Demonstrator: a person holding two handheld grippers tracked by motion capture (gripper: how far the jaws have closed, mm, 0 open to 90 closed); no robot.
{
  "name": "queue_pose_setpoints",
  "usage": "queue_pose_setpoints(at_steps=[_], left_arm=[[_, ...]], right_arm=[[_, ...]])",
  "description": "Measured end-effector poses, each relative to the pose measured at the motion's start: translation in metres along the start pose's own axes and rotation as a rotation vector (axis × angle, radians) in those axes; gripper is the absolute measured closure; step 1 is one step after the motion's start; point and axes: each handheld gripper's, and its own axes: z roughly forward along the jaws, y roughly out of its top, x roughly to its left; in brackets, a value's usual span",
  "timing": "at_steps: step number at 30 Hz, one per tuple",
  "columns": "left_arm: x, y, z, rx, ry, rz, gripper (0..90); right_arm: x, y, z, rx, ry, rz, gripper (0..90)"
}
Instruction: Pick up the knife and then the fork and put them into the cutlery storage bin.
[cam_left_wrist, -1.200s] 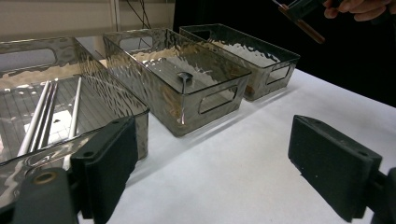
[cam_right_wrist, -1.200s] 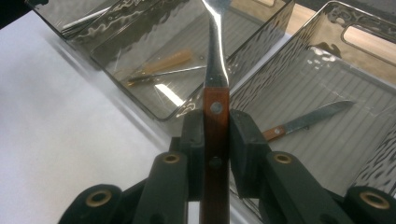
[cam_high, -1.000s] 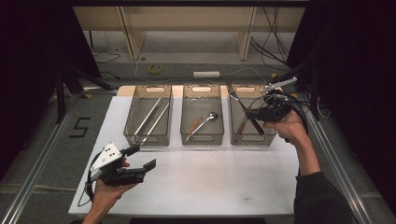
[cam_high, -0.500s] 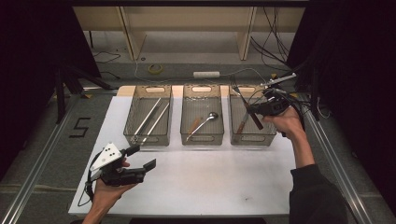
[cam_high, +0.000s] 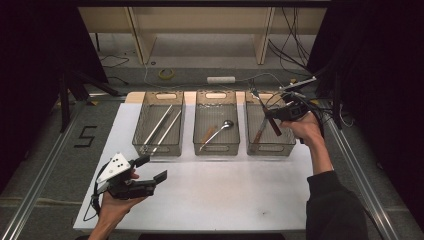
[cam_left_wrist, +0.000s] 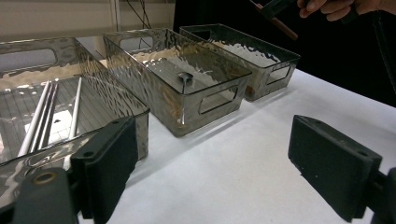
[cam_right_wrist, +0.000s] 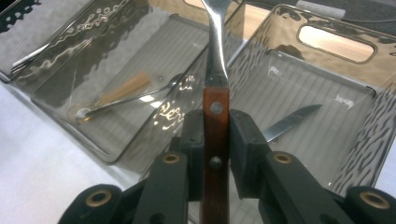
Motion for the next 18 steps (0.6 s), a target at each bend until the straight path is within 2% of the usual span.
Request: queue_pose_setpoints(at_steps=[18], left_arm=[[0.000,0.000,0.000,-0.002,-0.001,0.000,15.5]], right_arm=[[-0.010,-0.001,0.013,0.001,-0.050,0.054,77.4]])
